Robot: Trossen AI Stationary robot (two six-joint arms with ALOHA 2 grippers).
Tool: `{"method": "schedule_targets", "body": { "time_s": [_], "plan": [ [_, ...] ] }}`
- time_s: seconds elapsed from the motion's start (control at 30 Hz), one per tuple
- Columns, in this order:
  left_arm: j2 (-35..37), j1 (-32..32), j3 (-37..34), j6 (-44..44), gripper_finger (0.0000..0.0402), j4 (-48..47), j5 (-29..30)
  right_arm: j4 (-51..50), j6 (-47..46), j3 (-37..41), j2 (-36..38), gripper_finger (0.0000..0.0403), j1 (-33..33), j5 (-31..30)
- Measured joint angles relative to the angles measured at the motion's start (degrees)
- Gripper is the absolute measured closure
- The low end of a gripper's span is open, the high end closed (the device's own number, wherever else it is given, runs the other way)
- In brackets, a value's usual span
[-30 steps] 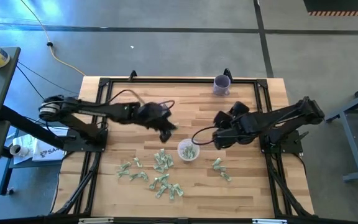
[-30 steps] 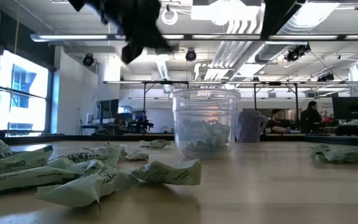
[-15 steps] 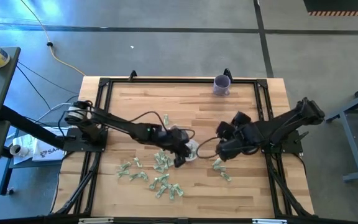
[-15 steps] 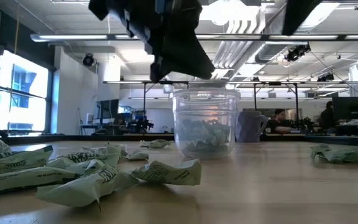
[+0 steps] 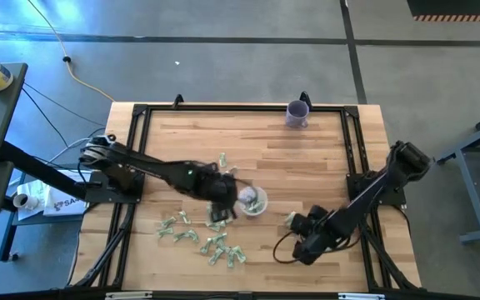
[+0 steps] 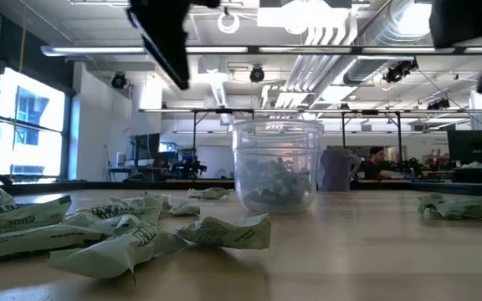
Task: Pick and place Stevia / Truvia into bins
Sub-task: Put the stevia packet into the bin
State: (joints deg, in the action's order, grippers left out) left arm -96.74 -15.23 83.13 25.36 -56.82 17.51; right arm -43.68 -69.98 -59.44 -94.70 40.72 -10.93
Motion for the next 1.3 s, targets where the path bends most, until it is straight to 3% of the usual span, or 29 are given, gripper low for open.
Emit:
{"method": "schedule_targets", "body": {
  "time_s": [0.27,0.4,0.57,0.77,0.9,1.0,1.13,1.3],
  "plan": [
    [3.07,-7.04,-2.30,11.62,0.0170,-14.57,3.19,-1.14,-2.06,0.35,-6.99,0.0097,2.24,-0.92],
    [5.52,-10.13,-7.39,20.36,0.0193,-16.61,2.55,-2.01,-2.07,-0.01,-10.08,0.0127,0.75,1.40],
    [11.47,-14.57,-17.10,33.78,0.0217,-13.40,-1.30,-1.37,-1.71,-0.13,-11.73,0.0222,-1.13,3.61],
    [20.97,-20.15,-29.75,51.20,0.0238,-5.20,-1.89,1.26,1.36,0.15,-10.27,0.0383,-3.80,5.21],
    [25.75,-22.34,-35.55,59.99,0.0243,-4.24,-1.59,1.35,1.59,-1.96,-8.09,0.0376,-6.26,4.57],
    [28.48,-23.89,-39.12,65.68,0.0242,-4.97,-1.53,1.04,3.56,-7.96,-4.51,0.0383,-9.06,-1.55],
    [31.46,-26.27,-42.23,69.79,0.0239,-3.87,-2.87,0.80,13.98,-16.93,-3.27,0.0395,-14.01,-8.12],
    [32.44,-30.36,-42.75,70.93,0.0239,-1.98,-3.48,2.32,27.11,-22.85,-6.03,0.0388,-22.39,-2.83]
  ]
}}
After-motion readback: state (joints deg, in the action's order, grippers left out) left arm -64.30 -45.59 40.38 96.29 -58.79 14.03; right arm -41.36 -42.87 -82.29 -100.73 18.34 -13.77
